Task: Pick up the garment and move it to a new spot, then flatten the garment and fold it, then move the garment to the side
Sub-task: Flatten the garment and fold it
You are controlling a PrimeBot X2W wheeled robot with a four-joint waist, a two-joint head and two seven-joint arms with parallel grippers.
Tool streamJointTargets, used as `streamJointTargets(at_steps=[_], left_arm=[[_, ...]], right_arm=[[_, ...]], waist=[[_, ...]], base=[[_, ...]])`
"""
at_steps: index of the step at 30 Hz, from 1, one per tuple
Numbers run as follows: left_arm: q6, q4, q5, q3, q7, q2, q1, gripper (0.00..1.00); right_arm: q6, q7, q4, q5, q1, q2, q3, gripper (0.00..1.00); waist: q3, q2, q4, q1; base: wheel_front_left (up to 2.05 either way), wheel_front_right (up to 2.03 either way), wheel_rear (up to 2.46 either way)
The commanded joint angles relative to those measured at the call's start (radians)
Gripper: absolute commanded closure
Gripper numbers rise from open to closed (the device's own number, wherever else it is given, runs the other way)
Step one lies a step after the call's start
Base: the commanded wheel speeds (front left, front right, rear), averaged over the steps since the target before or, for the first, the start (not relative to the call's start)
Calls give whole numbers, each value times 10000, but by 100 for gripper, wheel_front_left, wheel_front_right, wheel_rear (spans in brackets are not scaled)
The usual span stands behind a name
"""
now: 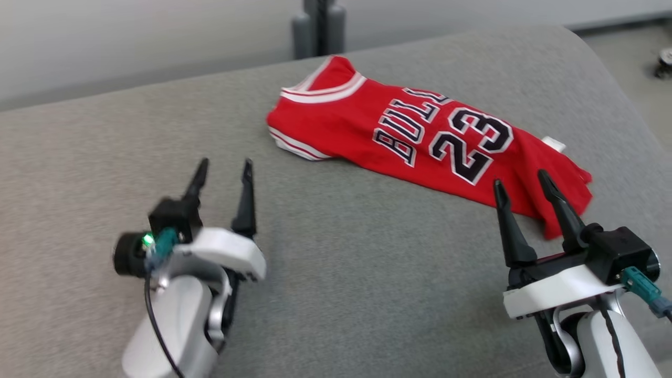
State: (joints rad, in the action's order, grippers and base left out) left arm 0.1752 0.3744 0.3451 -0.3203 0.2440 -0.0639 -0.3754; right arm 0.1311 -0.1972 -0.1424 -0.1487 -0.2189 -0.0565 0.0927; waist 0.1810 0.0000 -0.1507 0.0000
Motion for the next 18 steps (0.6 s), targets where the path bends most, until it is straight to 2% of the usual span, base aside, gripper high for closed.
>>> streamJointTargets(at_steps=[1,9,18], left_arm=[[73,379,-83,83,-258,-186,-502,0],[132,2544,120,413,-1666,-556,-2751,0],[-303,4437,529,531,-2531,-604,-4229,0]], right_arm=[[-7,27,207,54,53,-5,93,0],[-5,-109,852,-226,-9,50,566,0],[-7,-381,757,-642,-54,48,969,0]], waist=[[710,0,-782,0],[1571,0,-1776,0],[1983,0,-2230,0]], base=[[0,0,0],[0,0,0],[0,0,0]])
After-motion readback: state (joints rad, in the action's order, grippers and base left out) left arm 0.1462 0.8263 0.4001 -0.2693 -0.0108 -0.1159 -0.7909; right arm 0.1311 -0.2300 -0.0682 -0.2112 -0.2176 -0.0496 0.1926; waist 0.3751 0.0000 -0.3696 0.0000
